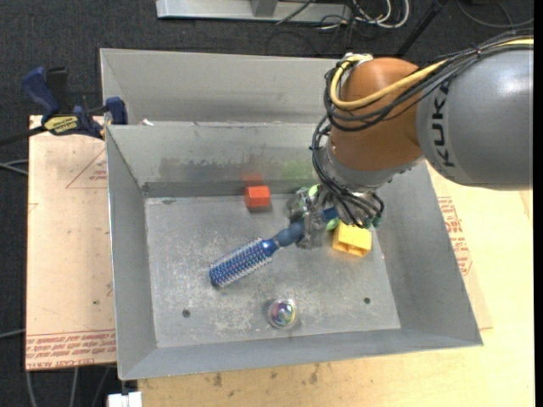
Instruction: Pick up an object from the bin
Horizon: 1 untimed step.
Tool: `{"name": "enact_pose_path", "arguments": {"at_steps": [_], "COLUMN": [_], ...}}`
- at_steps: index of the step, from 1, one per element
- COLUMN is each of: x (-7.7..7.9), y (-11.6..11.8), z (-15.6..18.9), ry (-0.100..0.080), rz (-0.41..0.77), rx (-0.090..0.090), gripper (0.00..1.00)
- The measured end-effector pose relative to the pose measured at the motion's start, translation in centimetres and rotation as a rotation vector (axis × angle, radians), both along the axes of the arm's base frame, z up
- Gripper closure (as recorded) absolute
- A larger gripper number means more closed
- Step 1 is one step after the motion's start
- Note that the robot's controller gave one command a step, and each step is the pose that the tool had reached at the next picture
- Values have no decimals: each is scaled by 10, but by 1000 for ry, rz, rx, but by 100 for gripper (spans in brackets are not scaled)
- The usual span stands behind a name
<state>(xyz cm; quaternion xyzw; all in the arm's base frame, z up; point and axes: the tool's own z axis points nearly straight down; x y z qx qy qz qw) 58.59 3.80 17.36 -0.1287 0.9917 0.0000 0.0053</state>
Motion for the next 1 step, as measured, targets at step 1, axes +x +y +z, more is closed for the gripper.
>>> {"name": "enact_pose_path", "arguments": {"at_steps": [1], "x": [0], "y": [-3], "z": [87], "ry": [0], "rz": [-2], "rx": [0], "gripper": [100]}}
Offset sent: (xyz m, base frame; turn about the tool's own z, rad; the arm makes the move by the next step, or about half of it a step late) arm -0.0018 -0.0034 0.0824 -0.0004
